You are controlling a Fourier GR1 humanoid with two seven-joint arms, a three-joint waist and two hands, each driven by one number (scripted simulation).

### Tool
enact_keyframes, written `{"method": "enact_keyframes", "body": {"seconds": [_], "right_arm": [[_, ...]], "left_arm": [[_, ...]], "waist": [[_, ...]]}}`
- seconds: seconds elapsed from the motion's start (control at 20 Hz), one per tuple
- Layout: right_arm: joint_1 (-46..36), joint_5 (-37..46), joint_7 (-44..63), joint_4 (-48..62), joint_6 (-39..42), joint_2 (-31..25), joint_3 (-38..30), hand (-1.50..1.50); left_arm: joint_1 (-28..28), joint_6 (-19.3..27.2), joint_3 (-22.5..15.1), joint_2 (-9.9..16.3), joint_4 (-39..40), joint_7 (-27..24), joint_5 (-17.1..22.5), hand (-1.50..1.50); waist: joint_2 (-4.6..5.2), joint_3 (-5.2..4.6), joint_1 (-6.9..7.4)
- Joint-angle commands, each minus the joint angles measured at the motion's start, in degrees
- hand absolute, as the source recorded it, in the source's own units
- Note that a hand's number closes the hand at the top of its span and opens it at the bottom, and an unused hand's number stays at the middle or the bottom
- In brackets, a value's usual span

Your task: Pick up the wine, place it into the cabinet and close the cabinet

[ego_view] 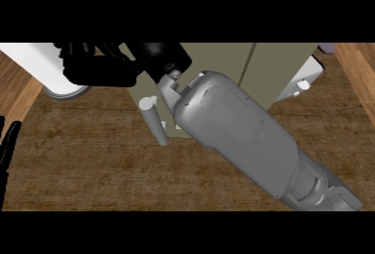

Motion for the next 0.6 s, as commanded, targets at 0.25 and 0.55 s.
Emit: {"method": "enact_keyframes", "body": {"seconds": [0.25, 0.55], "right_arm": [[-0.25, 1.96, -4.78, 10.49, 4.2, -7.66, -5.42, 1.5], [1.6, 4.38, -8.04, 11.9, 2.97, -5.55, -3.67, 1.5]], "left_arm": [[-1.86, 0.31, 0.83, -0.18, -0.01, 1.77, -0.25, -1.5], [-0.79, -0.33, -0.2, -0.98, -0.69, 1.35, -1.43, -1.5]], "waist": [[1.84, 0.41, -0.77], [1.77, 0.39, -0.11]]}}
